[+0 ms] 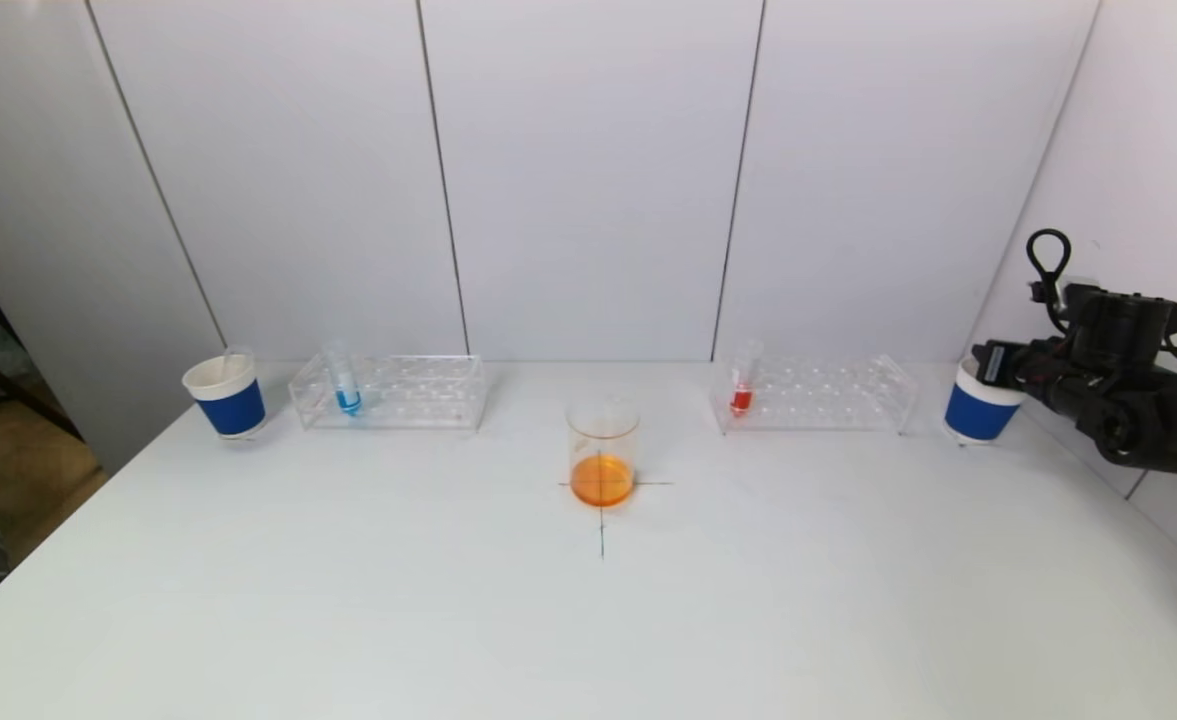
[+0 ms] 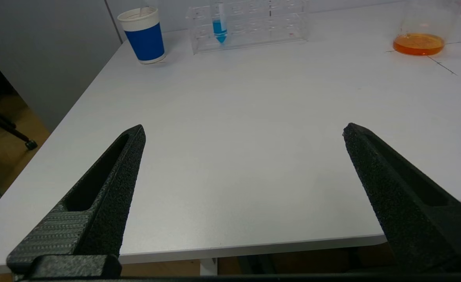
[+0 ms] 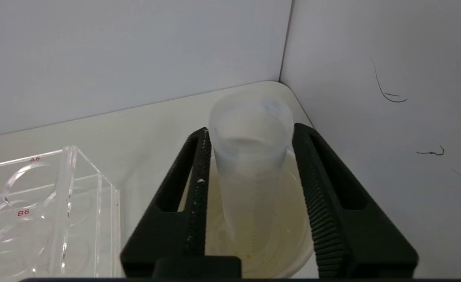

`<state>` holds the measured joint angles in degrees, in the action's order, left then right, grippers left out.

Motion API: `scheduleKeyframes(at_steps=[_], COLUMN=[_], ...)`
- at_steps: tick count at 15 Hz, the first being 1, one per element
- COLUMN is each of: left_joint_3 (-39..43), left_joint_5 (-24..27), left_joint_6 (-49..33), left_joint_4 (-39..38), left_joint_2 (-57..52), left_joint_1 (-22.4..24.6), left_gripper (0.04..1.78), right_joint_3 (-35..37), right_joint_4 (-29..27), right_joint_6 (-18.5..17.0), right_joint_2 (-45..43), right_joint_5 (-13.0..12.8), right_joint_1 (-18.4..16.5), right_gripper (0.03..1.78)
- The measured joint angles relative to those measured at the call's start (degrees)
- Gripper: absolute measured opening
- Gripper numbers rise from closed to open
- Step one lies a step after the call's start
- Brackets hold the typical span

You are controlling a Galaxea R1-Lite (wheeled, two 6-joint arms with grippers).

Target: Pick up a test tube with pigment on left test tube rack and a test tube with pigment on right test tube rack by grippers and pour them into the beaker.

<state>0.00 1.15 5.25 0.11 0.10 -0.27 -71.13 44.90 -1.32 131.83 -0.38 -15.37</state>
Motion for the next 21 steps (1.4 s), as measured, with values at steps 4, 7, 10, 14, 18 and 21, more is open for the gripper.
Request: scheduleKeyframes(at_steps=[4,7,10,14,18,21], left_joint_3=[0.0,0.0,0.0,0.0,0.0,0.0], left_joint_5=[0.0,0.0,0.0,0.0,0.0,0.0], left_joint_6=[0.0,0.0,0.0,0.0,0.0,0.0], left_joint_4=[0.0,0.0,0.0,0.0,0.0,0.0], left_joint_2=[0.0,0.0,0.0,0.0,0.0,0.0], left_joint_1=[0.0,0.0,0.0,0.0,0.0,0.0], left_gripper=[1.76,1.76,1.76,1.76,1.76,1.76], right_joint_3=[0.0,0.0,0.5,3.3,9.8,17.4], right_joint_4=[0.0,0.0,-0.1,-0.1,0.0,-0.2], right_joint_6=[0.0,-0.2,-0.2,0.2,0.4,0.5], right_joint_2=[-0.3,-0.3,-1.2,-5.8,-15.3,-25.7], right_joint_5=[0.0,0.0,0.0,0.0,0.0,0.0], right_joint_1=[0.0,0.0,0.0,0.5,2.3,4.6], right_gripper=[1.52,1.74,1.78,1.77,1.77,1.77])
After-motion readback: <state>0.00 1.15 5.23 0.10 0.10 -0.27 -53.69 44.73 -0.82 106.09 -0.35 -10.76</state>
